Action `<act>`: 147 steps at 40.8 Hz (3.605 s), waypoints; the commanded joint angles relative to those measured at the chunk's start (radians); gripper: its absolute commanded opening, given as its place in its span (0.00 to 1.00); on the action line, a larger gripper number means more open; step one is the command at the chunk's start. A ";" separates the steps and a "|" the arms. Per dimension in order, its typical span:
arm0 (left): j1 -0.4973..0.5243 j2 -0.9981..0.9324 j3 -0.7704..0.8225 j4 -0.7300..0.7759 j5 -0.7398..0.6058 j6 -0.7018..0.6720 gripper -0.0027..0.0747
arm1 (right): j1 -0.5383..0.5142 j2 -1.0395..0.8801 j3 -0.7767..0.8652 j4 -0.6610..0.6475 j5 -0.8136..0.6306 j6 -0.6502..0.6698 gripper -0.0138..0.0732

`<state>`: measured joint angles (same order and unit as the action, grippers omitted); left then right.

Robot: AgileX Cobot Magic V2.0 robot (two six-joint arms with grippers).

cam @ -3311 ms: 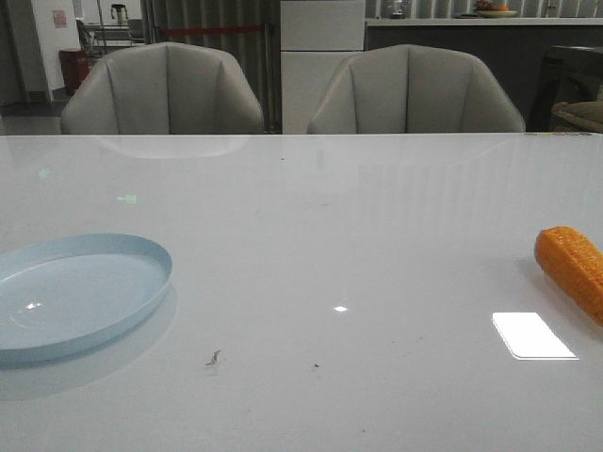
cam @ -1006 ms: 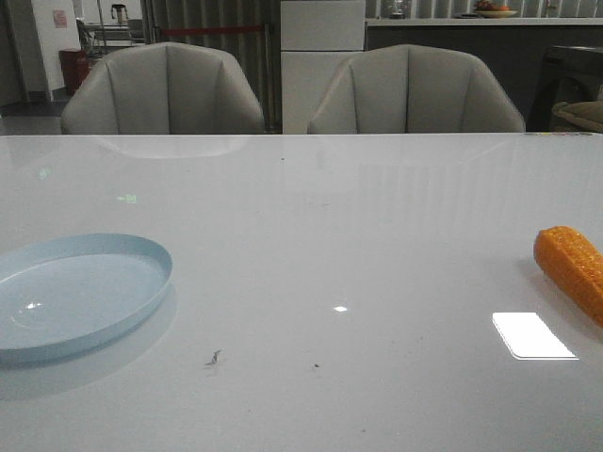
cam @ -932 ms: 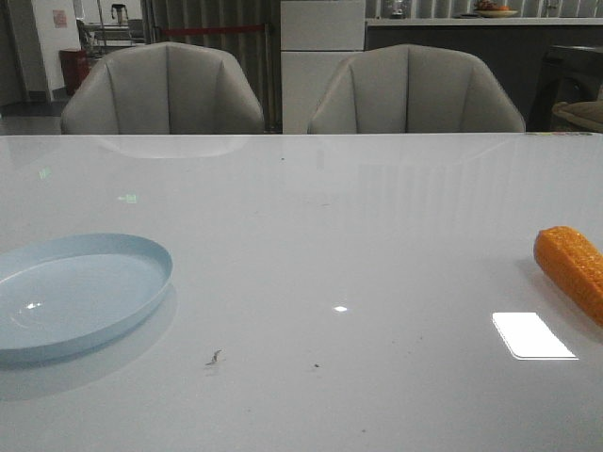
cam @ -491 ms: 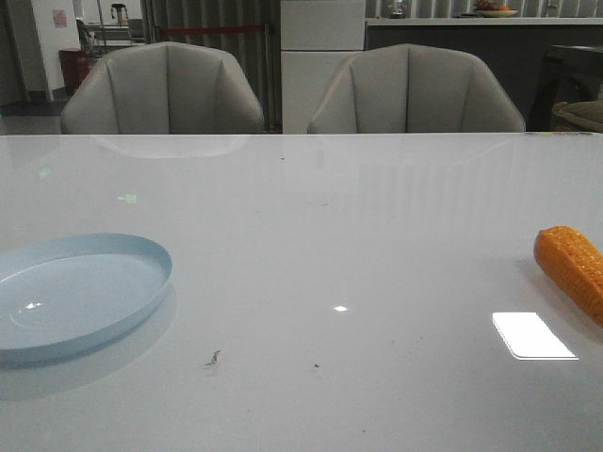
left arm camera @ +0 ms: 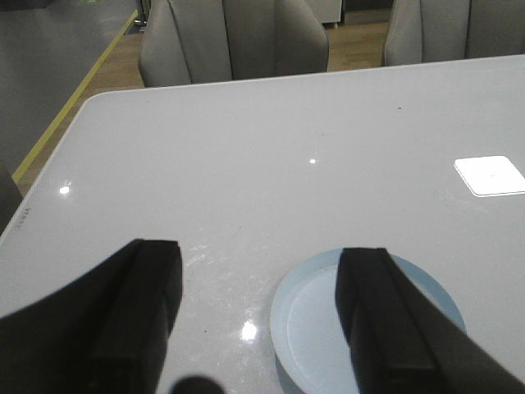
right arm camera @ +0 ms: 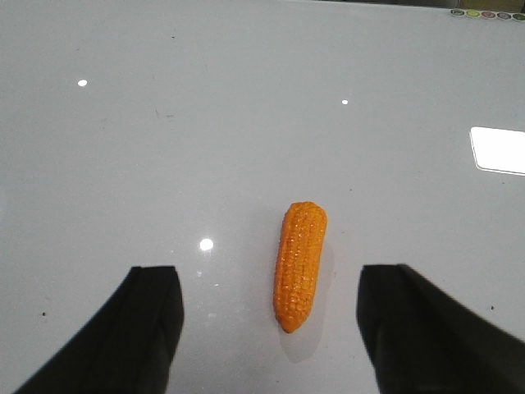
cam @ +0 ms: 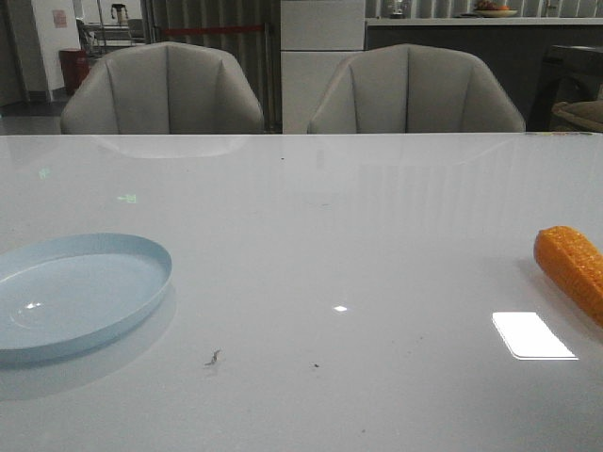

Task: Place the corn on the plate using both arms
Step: 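Lower the left gripper to the rim of the light blue plate, then grip the plate rim with the left gripper and drag it toward the table center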

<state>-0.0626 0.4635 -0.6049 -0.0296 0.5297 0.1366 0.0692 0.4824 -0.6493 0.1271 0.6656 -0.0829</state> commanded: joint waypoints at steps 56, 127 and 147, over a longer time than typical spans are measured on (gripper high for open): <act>-0.001 1.025 -0.617 -0.004 0.308 -0.013 0.65 | -0.005 0.929 -0.421 0.011 0.172 0.028 0.81; -0.001 1.432 -0.727 0.010 0.299 -0.011 0.15 | -0.005 0.934 -0.526 0.013 0.174 0.028 0.81; -0.004 1.432 -0.971 -0.198 0.416 0.000 0.15 | -0.005 0.934 -0.526 0.013 0.173 0.028 0.81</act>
<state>-0.0626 1.9452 -1.5095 -0.1393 0.9429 0.1383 0.0692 1.4498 -1.1396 0.1284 0.8688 -0.0557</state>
